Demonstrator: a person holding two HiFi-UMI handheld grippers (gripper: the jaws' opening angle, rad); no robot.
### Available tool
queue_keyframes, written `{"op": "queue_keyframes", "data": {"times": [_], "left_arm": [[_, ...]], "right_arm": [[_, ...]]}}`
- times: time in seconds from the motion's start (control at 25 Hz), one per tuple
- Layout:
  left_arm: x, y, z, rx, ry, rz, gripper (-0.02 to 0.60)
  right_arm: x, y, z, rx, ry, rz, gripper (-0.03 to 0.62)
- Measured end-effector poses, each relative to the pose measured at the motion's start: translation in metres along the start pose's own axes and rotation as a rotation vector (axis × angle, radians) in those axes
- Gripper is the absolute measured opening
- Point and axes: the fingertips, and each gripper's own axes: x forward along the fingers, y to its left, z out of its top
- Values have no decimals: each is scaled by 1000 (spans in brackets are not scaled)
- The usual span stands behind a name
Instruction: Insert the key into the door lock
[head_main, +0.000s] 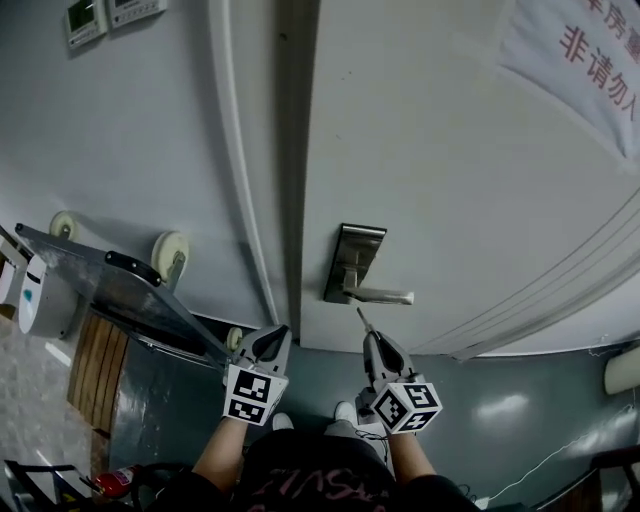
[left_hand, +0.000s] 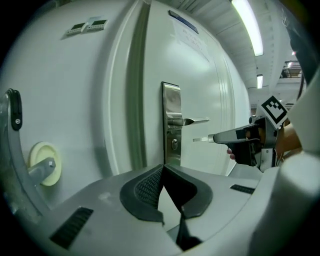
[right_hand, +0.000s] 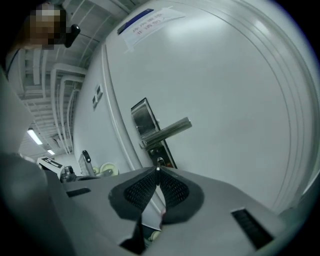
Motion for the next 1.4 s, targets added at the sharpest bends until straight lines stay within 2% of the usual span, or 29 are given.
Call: {"op": "queue_keyframes", "data": {"times": [0.28, 0.48, 0.92, 1.4], "left_arm": [[10, -21, 11, 56, -14, -139, 12], [1, -33, 11, 97, -16, -194, 12], [-22, -30, 1, 114, -19, -193, 12], [-32, -28, -10, 120, -14, -191, 12]], "right_arm": [[-27, 4, 1, 43, -68, -97, 78], [-40, 11, -5, 133, -119, -119, 78], [-46, 24, -9, 346, -202, -76, 78], [-46, 28, -20, 410, -213, -74, 78]]}}
